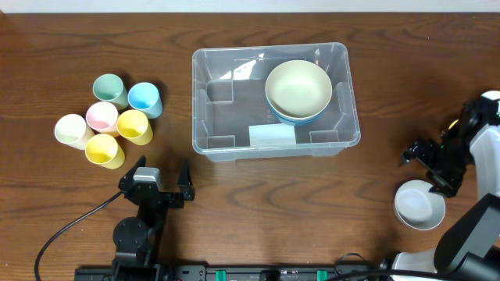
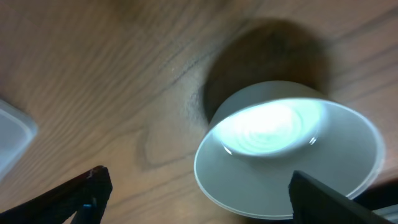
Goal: Pack container
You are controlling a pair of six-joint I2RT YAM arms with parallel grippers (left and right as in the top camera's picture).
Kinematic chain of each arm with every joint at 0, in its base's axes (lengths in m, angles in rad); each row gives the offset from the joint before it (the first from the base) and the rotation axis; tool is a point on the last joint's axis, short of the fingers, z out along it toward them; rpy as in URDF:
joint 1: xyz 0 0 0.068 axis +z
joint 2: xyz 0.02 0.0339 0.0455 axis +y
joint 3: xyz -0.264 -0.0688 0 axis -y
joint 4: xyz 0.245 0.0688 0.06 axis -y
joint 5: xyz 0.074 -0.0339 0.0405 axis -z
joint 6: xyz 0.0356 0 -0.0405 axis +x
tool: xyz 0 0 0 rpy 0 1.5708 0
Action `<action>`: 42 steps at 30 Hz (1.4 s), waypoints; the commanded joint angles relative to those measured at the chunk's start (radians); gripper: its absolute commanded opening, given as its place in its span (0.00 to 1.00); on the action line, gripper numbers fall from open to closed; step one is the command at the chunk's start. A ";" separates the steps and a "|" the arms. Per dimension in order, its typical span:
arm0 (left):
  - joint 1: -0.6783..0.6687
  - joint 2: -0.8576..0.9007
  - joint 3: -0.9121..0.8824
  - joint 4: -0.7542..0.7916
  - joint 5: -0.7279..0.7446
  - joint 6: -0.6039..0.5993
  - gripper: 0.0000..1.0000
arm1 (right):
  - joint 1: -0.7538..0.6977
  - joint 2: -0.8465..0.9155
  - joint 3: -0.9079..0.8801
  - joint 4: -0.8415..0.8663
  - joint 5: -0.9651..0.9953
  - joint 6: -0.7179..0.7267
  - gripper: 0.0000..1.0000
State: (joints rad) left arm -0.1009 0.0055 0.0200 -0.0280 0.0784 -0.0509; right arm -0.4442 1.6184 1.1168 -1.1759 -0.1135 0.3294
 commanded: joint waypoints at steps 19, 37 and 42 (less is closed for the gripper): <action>0.003 -0.002 -0.016 -0.035 0.016 0.006 0.98 | -0.013 -0.016 -0.264 0.455 -0.064 0.068 0.18; 0.003 -0.002 -0.016 -0.035 0.016 0.006 0.98 | 0.006 -0.106 0.005 0.377 -0.244 0.037 0.01; 0.003 -0.002 -0.016 -0.035 0.016 0.006 0.98 | 0.118 -0.209 0.202 0.271 -0.299 -0.079 0.01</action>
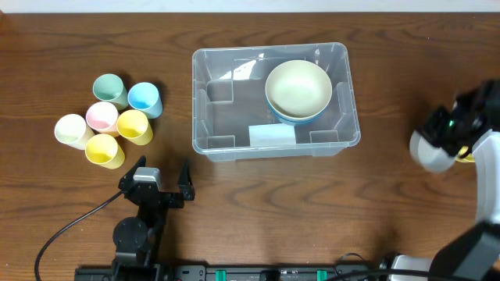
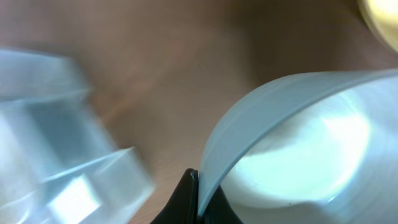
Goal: Pack container
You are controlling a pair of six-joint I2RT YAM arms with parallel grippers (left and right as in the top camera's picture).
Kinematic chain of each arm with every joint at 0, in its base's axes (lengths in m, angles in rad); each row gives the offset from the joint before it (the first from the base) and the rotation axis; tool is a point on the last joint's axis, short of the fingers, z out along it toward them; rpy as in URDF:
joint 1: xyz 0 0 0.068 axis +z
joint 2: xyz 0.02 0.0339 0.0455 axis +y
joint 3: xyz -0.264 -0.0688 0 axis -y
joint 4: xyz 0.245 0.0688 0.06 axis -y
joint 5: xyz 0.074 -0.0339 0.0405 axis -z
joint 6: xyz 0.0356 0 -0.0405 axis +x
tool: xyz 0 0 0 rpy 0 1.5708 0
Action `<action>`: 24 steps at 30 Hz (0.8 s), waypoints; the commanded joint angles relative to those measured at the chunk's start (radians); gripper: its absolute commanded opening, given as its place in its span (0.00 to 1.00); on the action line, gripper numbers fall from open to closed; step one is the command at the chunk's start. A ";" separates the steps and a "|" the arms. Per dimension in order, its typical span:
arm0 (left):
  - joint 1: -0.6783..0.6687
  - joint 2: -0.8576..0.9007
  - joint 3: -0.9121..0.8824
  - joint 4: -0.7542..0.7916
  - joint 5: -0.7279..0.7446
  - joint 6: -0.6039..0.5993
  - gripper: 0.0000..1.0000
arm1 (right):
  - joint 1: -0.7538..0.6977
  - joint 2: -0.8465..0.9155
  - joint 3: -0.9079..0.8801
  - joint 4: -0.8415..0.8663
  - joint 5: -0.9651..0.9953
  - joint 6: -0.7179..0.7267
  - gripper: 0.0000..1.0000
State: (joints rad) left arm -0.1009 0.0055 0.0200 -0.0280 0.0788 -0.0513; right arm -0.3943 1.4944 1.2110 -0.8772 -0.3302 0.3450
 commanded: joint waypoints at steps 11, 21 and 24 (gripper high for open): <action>0.003 -0.002 -0.016 -0.035 0.016 0.006 0.98 | 0.749 -0.198 0.380 -0.029 0.203 -0.170 0.01; 0.003 -0.002 -0.016 -0.035 0.016 0.006 0.98 | 1.183 0.024 0.380 0.180 0.465 -0.197 0.01; 0.003 -0.002 -0.016 -0.035 0.016 0.006 0.98 | 1.211 0.122 0.380 0.242 0.466 -0.197 0.01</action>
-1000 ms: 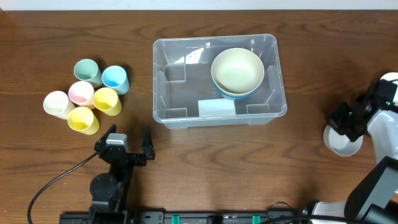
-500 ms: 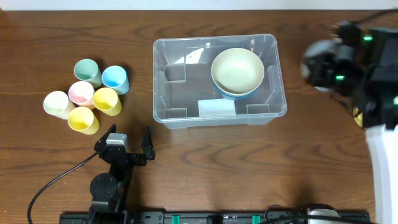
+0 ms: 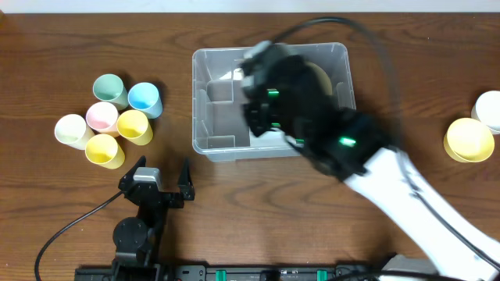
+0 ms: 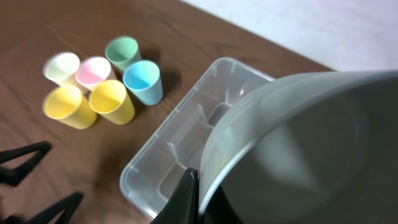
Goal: Pack container
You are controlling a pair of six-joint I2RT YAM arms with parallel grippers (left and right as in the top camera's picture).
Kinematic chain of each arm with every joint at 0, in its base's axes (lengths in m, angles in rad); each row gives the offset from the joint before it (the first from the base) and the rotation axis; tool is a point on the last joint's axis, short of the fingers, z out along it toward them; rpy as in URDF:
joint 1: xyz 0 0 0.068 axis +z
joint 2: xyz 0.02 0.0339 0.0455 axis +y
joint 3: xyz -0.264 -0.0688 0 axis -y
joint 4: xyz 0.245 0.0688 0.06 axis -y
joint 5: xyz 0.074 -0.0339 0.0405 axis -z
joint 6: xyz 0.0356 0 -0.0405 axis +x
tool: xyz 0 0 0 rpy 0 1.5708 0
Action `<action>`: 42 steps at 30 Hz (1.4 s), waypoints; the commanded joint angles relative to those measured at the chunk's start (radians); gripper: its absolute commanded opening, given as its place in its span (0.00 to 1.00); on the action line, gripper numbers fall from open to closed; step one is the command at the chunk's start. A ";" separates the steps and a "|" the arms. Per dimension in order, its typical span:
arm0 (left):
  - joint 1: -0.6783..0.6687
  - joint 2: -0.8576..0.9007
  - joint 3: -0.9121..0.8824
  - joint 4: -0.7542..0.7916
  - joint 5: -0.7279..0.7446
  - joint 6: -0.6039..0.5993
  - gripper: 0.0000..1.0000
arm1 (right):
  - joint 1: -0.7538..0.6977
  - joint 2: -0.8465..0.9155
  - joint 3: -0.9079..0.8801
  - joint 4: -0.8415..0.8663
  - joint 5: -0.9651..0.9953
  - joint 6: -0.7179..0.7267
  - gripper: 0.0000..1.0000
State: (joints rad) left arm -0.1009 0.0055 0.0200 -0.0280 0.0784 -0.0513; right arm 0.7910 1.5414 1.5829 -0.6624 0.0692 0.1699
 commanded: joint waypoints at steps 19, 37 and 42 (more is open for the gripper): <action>0.003 -0.002 -0.016 -0.035 0.016 0.006 0.98 | 0.025 0.465 0.008 0.364 0.145 -0.014 0.01; 0.003 -0.002 -0.016 -0.035 0.016 0.006 0.98 | -0.069 0.564 0.025 0.351 0.035 0.063 0.01; 0.003 -0.002 -0.016 -0.035 0.016 0.006 0.98 | -0.108 0.564 0.106 0.256 -0.031 0.068 0.01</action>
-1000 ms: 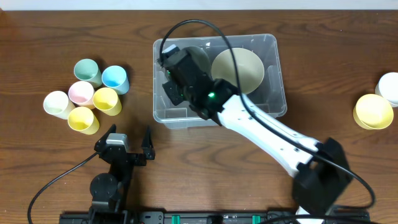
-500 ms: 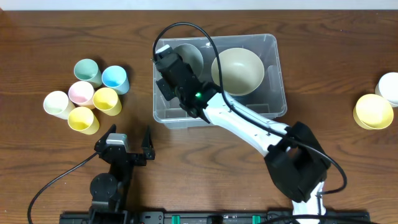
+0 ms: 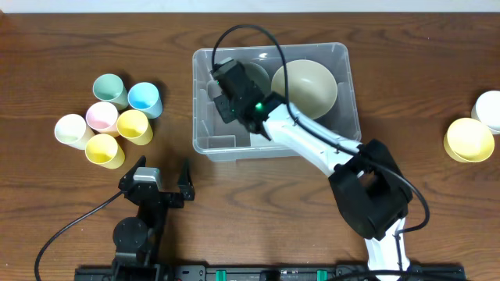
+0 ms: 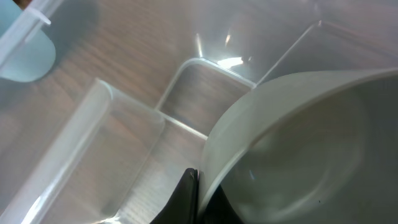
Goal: Pack container
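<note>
The clear plastic container [image 3: 348, 117] stands mid-table. Cream bowls [image 3: 306, 87] are stacked in its right half. My right gripper [image 4: 198, 190] is shut on the rim of a pale grey bowl [image 4: 298, 149]. It holds that bowl tilted, low inside the container's left half [image 3: 251, 78], close to the moulded floor ribs [image 4: 186, 93]. My left gripper [image 3: 162, 168] rests open near the front edge, holding nothing. Several pastel cups [image 3: 117, 117] are clustered at the left.
A yellow bowl [image 3: 467, 140] and a white bowl [image 3: 489, 109] sit at the far right edge of the table. A white label [image 3: 269, 134] shows on the container's front wall. My right arm's cable [image 3: 250, 33] arcs over the container's back rim.
My right gripper, with the grey bowl, was well above the container with the cups in its view. It is now down inside the container's left half, between its walls.
My right gripper first hung open over a white bowl on the table at the far right. It was then shut on that bowl's rim, off the table. Later it held the bowl high over the container, and now low inside it. The left arm has not moved.
</note>
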You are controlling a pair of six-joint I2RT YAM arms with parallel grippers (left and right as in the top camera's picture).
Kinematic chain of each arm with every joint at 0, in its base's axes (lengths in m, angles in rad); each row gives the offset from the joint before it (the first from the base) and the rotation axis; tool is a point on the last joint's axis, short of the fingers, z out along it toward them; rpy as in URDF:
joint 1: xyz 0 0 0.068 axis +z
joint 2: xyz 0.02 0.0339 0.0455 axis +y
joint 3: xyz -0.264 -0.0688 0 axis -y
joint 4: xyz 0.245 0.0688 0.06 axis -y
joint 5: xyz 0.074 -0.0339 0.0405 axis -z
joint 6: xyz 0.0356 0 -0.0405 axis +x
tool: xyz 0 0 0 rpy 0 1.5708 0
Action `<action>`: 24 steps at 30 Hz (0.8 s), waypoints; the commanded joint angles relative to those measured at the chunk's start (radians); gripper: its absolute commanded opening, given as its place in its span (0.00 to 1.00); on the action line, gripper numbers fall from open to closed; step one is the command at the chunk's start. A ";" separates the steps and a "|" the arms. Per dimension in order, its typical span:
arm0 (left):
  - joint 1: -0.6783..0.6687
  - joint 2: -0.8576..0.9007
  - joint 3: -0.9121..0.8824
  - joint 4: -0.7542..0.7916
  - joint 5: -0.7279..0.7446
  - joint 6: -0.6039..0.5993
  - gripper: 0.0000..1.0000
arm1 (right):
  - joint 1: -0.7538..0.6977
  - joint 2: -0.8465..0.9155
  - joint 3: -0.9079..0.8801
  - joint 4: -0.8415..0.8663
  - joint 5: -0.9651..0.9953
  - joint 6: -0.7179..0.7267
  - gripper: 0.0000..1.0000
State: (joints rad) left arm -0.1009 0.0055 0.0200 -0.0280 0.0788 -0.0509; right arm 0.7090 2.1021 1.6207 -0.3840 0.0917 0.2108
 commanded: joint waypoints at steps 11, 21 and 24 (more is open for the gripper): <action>0.003 -0.002 -0.016 -0.035 0.015 0.006 0.98 | -0.032 0.022 0.171 -0.074 -0.125 -0.051 0.01; 0.003 -0.002 -0.016 -0.035 0.016 0.006 0.98 | -0.035 0.109 0.171 -0.071 -0.088 -0.060 0.01; 0.003 -0.002 -0.016 -0.035 0.016 0.006 0.98 | -0.035 0.126 0.171 -0.070 -0.080 -0.060 0.01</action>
State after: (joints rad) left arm -0.1009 0.0055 0.0200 -0.0280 0.0788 -0.0513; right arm 0.6762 2.2093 1.7794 -0.4564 -0.0090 0.1703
